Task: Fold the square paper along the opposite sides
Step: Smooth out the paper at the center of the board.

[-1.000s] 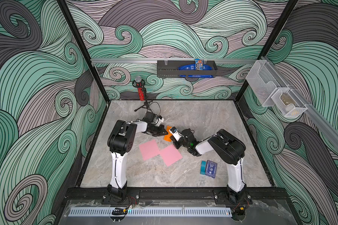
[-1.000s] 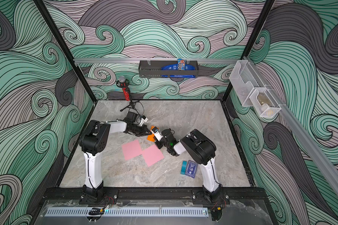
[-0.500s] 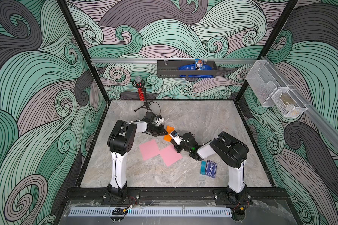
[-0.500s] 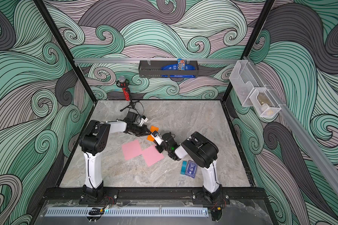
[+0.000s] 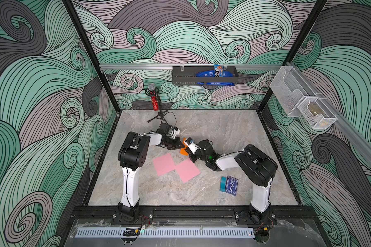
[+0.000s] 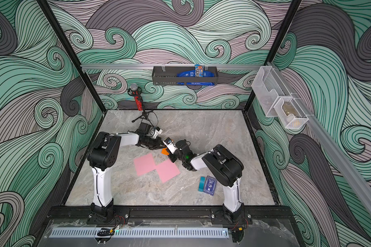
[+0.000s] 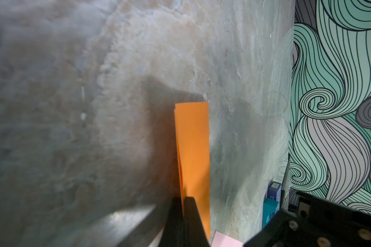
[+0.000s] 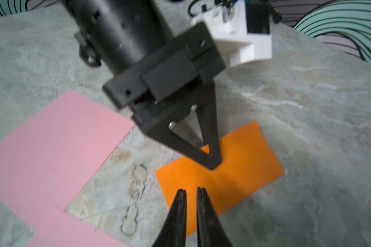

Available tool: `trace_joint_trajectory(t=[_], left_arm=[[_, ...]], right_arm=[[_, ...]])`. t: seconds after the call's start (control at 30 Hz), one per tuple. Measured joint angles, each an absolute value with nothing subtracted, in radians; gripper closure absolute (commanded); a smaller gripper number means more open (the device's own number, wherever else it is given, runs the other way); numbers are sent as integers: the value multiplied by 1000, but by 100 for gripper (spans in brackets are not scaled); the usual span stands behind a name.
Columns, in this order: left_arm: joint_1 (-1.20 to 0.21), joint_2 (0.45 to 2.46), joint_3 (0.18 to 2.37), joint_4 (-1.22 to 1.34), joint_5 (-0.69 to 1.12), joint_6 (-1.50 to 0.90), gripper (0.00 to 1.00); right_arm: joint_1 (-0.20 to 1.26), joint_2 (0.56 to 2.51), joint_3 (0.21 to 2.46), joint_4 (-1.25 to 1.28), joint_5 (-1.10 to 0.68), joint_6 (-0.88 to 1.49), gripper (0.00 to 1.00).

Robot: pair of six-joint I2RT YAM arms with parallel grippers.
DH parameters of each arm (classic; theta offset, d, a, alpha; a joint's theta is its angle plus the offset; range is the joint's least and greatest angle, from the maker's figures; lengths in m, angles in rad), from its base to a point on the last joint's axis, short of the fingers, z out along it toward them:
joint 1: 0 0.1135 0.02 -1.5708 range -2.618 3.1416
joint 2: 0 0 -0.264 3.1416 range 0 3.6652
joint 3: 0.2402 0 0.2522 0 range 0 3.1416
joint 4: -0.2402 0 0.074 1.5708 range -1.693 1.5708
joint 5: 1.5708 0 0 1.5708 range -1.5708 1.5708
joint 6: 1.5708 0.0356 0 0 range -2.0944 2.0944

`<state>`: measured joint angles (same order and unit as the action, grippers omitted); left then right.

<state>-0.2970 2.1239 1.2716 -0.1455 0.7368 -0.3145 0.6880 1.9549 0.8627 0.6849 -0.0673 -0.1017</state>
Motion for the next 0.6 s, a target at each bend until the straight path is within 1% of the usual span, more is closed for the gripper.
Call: trace_joint_trajectory(t=[0.1,0.27,0.6], left_arm=[[-297,2124,1272,-146,737,-315,100],[-297,2124,1272,-145,737,-319,100],[-297,2124,1272,-146,736,-322,100]], right_arm=[[672,1997,902,689,-71,-103,87],[664,2053,864,697,-73,-105,88],[679,2048,801,785,-72,-108,88]])
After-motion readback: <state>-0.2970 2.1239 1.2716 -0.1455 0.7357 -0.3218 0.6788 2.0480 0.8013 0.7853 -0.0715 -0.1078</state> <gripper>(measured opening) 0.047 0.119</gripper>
